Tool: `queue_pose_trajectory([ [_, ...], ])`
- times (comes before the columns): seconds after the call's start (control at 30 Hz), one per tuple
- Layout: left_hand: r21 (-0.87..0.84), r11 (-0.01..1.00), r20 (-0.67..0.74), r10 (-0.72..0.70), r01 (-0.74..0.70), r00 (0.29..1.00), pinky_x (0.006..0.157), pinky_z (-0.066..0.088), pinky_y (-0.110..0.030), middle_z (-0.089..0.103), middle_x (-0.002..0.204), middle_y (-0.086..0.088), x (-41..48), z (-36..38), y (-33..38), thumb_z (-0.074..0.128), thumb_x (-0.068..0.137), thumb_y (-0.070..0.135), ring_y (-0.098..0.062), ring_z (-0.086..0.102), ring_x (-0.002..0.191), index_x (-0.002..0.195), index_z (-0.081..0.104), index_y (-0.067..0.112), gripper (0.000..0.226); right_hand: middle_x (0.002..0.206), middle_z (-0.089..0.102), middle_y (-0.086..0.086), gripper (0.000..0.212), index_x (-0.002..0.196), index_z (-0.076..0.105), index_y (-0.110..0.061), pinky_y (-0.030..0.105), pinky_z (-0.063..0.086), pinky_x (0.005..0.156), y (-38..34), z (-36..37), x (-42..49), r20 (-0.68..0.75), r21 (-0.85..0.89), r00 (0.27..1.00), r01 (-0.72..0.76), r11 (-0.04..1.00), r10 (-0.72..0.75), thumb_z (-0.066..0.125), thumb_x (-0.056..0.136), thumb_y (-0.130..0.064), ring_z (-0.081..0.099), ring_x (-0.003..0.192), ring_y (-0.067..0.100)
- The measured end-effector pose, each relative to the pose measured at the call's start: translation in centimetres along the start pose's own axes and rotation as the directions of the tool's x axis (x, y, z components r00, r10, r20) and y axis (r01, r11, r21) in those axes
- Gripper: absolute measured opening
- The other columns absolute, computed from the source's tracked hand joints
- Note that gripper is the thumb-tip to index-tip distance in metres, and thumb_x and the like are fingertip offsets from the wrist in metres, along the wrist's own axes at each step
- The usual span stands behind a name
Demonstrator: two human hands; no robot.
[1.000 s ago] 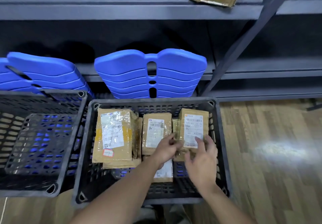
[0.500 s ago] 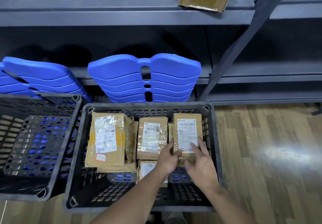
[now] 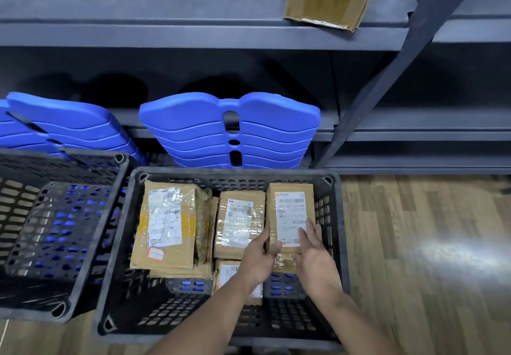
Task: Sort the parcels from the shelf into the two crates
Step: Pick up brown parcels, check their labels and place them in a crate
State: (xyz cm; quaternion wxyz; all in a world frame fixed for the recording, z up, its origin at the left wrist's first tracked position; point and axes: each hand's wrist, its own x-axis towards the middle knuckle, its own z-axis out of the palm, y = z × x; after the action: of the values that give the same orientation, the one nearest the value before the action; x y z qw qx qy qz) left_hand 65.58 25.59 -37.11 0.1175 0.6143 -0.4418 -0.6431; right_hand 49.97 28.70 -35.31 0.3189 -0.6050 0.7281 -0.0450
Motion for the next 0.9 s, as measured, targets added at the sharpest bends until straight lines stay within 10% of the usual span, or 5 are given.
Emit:
queue_pose_trajectory([
  [0.13,0.3,0.946,-0.036,0.137,-0.12,0.99,0.128,0.021,-0.032,0.034,0.167,0.004,-0.3,-1.7,1.4,0.047,0.106,0.053,-0.015,0.031,0.153,0.163,0.027,0.029,0.066,0.172,0.009,0.015,0.067,0.159,0.034,-0.005,0.041,0.012,0.131,-1.3,-1.4,-0.2,0.016,-0.063,0.997,0.081,0.995,-0.081,0.048,0.104,-0.041,-0.005,0.159,0.027],
  [0.37,0.916,0.375,-0.022,0.408,-0.146,0.913,0.128,-0.01,-0.045,0.007,0.174,-0.002,-3.6,-8.2,6.6,0.001,0.104,0.062,-0.027,-0.006,0.161,0.166,0.011,0.03,0.07,0.171,0.021,0.01,0.082,0.157,0.042,-0.01,0.043,0.0,0.13,-4.8,-5.6,1.4,-0.05,-0.182,0.976,0.202,0.962,-0.214,0.008,0.098,-0.056,0.008,0.16,0.035],
  [0.47,0.922,0.369,-0.06,0.429,-0.114,0.901,0.129,-0.009,-0.047,0.005,0.174,-0.001,-5.8,-10.7,8.1,-0.029,0.083,0.077,-0.027,-0.008,0.161,0.165,0.008,0.031,0.102,0.173,0.011,0.006,0.098,0.16,0.037,-0.012,0.047,0.003,0.131,-7.1,-7.8,1.4,-0.066,-0.17,0.961,0.253,0.952,-0.267,-0.014,0.096,-0.066,0.001,0.16,0.033],
  [0.6,0.925,0.374,-0.114,0.439,-0.066,0.891,0.126,-0.015,-0.048,-0.002,0.174,0.001,-9.3,-13.2,10.6,-0.037,0.072,0.078,-0.025,-0.014,0.16,0.165,0.003,0.032,0.111,0.174,-0.001,0.001,0.064,0.164,0.024,-0.017,0.036,-0.012,0.125,-10.9,-10.9,0.8,-0.079,-0.179,0.954,0.271,0.946,-0.289,0.022,0.11,-0.051,-0.01,0.16,0.025],
  [0.9,0.92,0.39,-0.197,0.522,-0.027,0.83,0.127,-0.004,-0.058,0.002,0.175,-0.002,-13.9,-20.8,13.5,-0.034,0.073,0.081,-0.033,-0.004,0.16,0.165,0.008,0.032,0.113,0.173,0.007,0.009,0.061,0.163,0.029,-0.013,0.041,-0.003,0.13,-19.5,-13.3,-0.6,-0.213,-0.129,0.923,0.297,0.946,-0.319,0.041,0.109,-0.041,-0.002,0.161,0.031],
])
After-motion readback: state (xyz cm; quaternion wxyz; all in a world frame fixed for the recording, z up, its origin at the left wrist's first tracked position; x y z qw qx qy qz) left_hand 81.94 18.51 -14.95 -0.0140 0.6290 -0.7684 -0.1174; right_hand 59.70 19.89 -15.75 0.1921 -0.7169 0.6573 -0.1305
